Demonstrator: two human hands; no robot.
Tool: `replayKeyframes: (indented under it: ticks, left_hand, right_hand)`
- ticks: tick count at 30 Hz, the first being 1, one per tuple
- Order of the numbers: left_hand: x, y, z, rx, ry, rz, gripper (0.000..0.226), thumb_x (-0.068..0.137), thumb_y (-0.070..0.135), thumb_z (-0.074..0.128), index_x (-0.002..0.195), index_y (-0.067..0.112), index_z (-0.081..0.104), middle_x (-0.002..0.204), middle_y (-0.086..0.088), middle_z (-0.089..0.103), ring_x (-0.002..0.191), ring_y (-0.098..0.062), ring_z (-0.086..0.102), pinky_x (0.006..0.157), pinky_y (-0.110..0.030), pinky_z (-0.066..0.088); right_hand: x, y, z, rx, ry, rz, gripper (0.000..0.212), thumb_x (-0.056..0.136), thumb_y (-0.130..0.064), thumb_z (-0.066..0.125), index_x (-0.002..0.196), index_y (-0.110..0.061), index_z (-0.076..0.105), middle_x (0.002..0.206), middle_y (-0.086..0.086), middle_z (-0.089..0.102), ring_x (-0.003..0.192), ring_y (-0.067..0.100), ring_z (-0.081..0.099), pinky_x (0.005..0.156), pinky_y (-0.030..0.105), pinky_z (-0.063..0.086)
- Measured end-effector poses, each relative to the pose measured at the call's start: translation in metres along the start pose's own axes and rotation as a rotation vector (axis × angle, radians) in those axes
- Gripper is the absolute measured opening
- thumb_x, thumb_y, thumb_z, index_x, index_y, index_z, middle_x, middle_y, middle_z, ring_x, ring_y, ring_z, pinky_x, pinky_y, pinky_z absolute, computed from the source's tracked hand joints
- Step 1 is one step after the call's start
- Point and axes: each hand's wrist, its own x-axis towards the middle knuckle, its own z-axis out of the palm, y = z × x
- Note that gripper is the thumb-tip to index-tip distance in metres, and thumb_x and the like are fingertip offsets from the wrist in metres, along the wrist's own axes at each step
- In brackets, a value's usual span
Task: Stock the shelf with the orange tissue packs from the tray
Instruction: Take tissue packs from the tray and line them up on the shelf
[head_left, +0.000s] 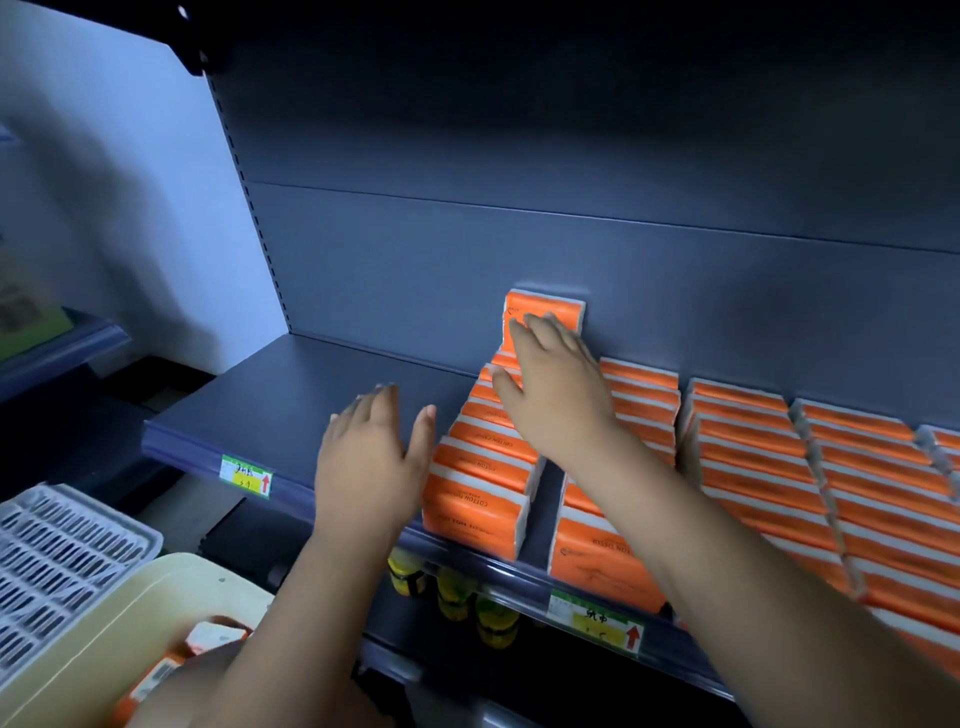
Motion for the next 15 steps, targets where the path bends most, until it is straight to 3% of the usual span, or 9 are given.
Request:
replayKeyframes:
  ticks: [7, 12, 15]
  left_hand:
    - [-0.051, -0.036, -0.063, 0.210, 0.179, -0.007, 0.064, 0.100, 0.057, 0.036, 0.136, 0.009, 0.059, 0.142, -0.013, 0.062, 0.137, -0.037, 0.052, 0.115, -0.056, 0.037]
    - [-0.116, -0.101, -0.115, 0.300, 0.257, -0.203, 0.071, 0.096, 0.057, 0.033, 0.140, 0.006, 0.055, 0.147, -0.014, 0.058, 0.139, -0.038, 0.049, 0.116, -0.055, 0.036]
    - [-0.165, -0.146, -0.129, 0.368, 0.242, -0.355, 0.071, 0.100, 0.058, 0.032, 0.142, 0.006, 0.054, 0.145, -0.014, 0.059, 0.139, -0.038, 0.048, 0.117, -0.054, 0.035]
  right_hand:
    - [-0.053, -0.092, -0.023, 0.193, -0.129, -0.200, 0.066, 0.105, -0.050, 0.044, 0.160, -0.014, 0.033, 0.167, 0.004, 0.030, 0.155, 0.023, 0.023, 0.125, 0.037, 0.020]
    - [-0.100, -0.193, -0.010, 0.288, -0.187, -0.467, 0.064, 0.105, -0.051, 0.044, 0.155, -0.012, 0.041, 0.163, 0.008, 0.037, 0.153, 0.027, 0.028, 0.123, 0.041, 0.025]
    - [-0.125, -0.245, 0.018, 0.349, -0.256, -0.521, 0.058, 0.103, -0.049, 0.048, 0.146, -0.009, 0.049, 0.153, 0.009, 0.047, 0.146, 0.030, 0.037, 0.118, 0.043, 0.032]
